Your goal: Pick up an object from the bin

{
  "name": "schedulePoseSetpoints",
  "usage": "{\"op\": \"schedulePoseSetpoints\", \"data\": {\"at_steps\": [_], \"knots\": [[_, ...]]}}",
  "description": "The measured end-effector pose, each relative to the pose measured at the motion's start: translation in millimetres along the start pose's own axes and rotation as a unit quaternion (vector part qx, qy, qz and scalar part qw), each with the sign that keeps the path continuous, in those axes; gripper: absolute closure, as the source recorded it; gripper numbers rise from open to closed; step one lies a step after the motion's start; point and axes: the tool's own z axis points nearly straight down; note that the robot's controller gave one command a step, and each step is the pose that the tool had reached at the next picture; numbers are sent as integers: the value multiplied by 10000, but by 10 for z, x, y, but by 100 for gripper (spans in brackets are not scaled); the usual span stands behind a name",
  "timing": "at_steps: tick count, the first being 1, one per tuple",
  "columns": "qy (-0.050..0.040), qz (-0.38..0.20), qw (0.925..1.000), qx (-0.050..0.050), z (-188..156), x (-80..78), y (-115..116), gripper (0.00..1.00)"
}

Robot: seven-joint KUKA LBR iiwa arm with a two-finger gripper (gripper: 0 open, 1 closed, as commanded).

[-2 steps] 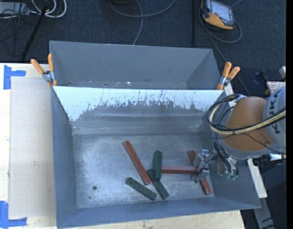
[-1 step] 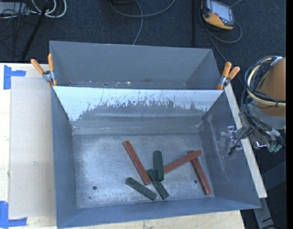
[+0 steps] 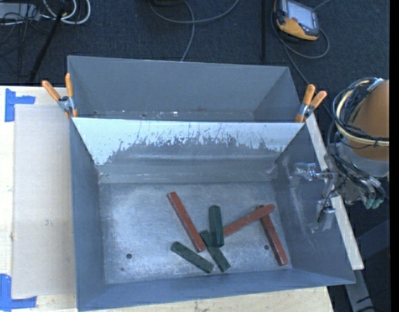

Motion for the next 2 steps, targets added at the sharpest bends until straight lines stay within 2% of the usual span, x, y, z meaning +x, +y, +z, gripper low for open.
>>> {"op": "schedulePoseSetpoints", "data": {"at_steps": [1,2], "knots": [[-4,-2611,9653,-9,1405,-278,214,0],[-4,-2605,9655,-4,1393,-278,208,0]]}}
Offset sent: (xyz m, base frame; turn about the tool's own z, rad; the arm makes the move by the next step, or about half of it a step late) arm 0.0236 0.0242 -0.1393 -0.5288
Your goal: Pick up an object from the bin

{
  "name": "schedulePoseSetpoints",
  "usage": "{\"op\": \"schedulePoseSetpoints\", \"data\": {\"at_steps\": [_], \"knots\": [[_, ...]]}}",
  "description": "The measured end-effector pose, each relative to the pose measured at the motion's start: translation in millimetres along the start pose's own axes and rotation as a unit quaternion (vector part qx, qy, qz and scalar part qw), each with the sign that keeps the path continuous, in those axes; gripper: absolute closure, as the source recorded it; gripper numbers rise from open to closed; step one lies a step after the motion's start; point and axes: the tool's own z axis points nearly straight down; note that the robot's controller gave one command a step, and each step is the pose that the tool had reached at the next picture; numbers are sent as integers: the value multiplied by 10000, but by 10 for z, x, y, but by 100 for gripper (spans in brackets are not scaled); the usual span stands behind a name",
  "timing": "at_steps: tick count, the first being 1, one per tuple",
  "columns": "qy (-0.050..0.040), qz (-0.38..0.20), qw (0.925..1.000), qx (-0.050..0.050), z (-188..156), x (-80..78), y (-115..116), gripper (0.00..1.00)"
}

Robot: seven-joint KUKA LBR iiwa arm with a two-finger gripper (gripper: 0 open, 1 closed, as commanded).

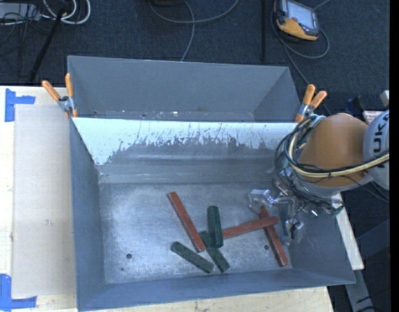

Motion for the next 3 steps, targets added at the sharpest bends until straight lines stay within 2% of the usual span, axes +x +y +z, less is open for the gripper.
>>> {"op": "schedulePoseSetpoints", "data": {"at_steps": [3], "knots": [[0,-3,10000,1,0,0,0,0]]}}
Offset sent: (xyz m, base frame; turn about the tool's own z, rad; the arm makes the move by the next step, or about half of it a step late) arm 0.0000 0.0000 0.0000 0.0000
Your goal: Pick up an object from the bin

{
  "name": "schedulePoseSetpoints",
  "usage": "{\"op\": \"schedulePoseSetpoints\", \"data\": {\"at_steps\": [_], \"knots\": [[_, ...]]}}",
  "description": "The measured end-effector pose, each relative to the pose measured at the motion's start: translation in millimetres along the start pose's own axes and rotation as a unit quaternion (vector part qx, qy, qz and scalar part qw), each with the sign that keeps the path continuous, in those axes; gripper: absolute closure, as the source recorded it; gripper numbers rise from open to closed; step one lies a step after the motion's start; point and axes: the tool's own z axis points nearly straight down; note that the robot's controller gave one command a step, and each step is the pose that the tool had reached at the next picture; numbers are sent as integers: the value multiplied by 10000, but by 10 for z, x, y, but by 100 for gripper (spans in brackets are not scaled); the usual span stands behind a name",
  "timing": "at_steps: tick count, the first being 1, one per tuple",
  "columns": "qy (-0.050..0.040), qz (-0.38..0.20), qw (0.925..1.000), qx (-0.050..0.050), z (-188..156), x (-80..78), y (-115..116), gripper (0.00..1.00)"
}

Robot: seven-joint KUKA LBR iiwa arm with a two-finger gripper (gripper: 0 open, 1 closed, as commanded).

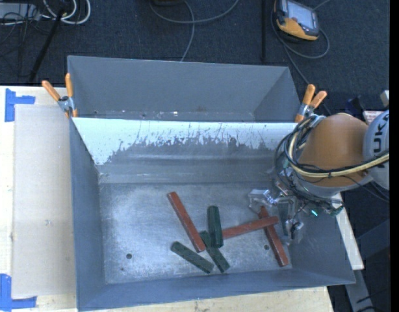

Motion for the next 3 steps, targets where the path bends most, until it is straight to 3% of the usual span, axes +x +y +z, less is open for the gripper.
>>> {"op": "schedulePoseSetpoints", "data": {"at_steps": [1,2,3], "knots": [[0,-1,10000,0,0,0,0,0],[-5,-1346,9909,0,-244,-292,90,0],[1,-1322,9912,-10,-233,-279,88,100]]}}
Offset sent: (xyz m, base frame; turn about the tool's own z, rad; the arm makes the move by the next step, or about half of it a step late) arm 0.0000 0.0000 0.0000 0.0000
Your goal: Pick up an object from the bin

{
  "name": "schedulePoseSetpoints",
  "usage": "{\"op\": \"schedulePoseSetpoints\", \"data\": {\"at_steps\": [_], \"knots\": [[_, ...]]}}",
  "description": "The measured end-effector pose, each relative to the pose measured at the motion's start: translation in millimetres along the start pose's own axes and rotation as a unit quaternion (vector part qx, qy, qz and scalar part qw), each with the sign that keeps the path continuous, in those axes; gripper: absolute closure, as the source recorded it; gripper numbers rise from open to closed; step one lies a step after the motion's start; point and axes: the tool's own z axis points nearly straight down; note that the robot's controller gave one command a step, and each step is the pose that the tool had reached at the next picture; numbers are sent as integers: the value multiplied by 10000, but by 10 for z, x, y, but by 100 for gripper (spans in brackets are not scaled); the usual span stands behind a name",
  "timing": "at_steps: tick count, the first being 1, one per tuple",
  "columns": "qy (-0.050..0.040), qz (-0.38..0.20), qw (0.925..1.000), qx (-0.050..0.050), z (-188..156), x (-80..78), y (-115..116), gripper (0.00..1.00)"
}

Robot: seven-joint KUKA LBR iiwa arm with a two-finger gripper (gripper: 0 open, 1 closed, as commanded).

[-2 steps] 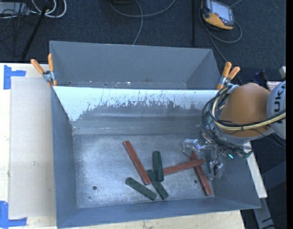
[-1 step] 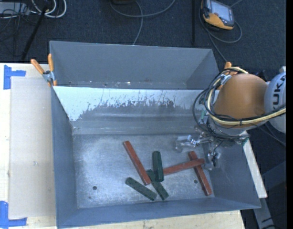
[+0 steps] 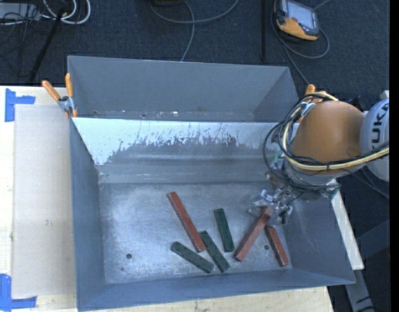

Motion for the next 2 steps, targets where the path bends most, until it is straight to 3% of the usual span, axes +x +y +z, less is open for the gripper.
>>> {"op": "schedulePoseSetpoints", "data": {"at_steps": [1,2], "knots": [[-20,-1293,9916,31,-965,-673,185,100],[-7,-3247,9458,18,-2038,-580,-187,100]]}}
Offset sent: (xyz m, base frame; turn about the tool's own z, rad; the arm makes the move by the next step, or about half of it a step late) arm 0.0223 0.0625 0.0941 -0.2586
